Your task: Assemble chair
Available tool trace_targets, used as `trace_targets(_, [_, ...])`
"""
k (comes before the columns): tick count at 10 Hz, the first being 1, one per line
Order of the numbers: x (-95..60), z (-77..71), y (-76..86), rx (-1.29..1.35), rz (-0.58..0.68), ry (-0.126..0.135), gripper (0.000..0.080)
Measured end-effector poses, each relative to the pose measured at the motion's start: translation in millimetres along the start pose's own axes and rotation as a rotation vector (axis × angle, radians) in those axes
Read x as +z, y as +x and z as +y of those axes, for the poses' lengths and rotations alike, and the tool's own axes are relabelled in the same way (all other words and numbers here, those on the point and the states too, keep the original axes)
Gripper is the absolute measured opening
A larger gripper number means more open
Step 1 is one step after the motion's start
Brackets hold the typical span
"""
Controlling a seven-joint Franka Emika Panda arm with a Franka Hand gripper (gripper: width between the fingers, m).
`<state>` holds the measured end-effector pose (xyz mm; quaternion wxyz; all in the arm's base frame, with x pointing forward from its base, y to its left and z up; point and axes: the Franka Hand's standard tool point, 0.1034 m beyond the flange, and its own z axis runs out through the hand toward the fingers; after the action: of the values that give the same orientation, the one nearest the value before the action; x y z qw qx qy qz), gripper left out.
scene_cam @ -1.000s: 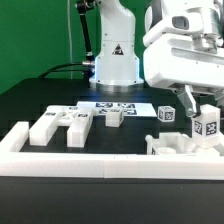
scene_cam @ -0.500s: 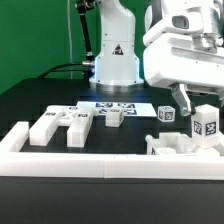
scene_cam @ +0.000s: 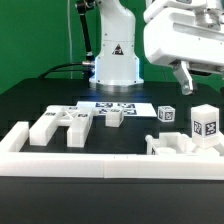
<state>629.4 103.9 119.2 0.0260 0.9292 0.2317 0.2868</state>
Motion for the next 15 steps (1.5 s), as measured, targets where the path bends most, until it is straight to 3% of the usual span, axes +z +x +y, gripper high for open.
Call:
trace_targets(2, [2.4, -4.5, -2.9, -0.001, -0.041, 0.021, 0.0649])
trace_targets(4, [7.6, -16.2, -4.3, 0.019, -0.21, 0.097, 0.0649])
trace_targets(6, [7.4, -22.9, -5.7, 0.054, -0.366, 0.155, 0.0649])
trace_targets(8, [6.5, -28.6, -2.5, 0.065, -0.455, 0.177, 0.0649])
trace_targets(9, [4.2, -32.0, -8.2, 0.074, -0.526, 0.196, 0.0649])
trace_targets(11, [3.3, -20.3, -5.3, 0.08, -0.535, 0.199, 0.0649])
trace_targets(13, [3.8, -10.1, -9.7, 0.146, -0.604, 0.225, 0.0649])
trace_targets(15, [5.5, -12.2, -16.8, 0.204, -0.637, 0.237, 0.0649])
